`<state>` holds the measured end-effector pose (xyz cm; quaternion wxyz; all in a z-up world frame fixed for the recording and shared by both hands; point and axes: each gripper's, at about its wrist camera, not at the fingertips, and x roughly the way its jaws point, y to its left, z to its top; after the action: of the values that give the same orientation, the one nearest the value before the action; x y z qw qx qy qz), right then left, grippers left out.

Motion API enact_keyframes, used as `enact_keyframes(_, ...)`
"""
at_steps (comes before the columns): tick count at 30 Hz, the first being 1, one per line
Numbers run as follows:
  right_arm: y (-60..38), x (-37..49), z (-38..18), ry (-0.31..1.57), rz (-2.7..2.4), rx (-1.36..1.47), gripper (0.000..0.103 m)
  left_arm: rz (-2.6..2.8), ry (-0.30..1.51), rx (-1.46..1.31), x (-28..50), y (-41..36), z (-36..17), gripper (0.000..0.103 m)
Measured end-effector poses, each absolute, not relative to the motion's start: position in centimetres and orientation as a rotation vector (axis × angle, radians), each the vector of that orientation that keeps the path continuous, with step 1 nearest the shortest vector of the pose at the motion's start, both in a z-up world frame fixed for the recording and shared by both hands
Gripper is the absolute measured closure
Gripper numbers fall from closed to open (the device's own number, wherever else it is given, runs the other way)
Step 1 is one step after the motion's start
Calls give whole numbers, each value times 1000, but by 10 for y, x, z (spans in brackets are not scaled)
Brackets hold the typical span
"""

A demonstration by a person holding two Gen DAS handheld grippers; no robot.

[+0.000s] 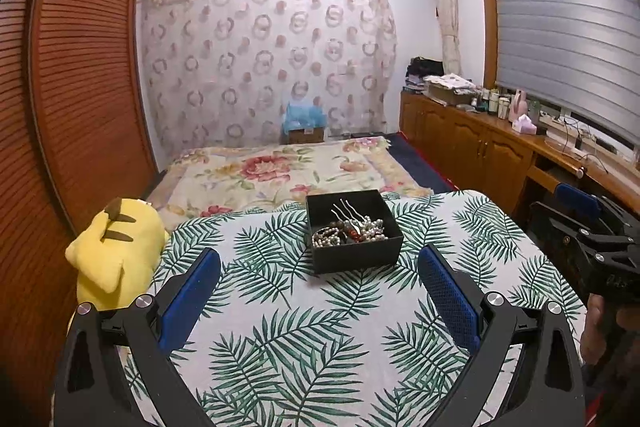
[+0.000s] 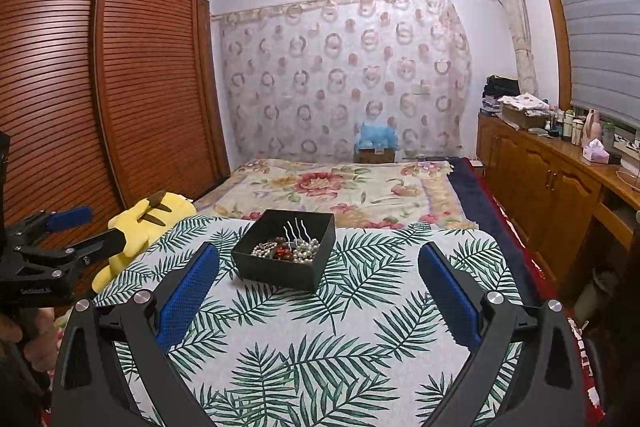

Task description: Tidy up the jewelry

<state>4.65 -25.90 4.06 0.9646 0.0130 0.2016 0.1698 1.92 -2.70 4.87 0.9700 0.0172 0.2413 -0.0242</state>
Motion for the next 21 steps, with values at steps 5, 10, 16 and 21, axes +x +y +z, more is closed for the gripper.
enact_keyframes(5,-259,47,41,408,342,26,3,-49,487,31,19,-28,49,8)
enact_keyframes(10,-259,46,41,408,343,26,3,-51,487,31,19,-28,49,8)
enact_keyframes(16,-259,46,40,409,344,27,3,-50,487,31,17,-28,49,8)
enact_keyframes(21,-258,47,40,410,345,28,3,-50,487,31,17,-28,49,8)
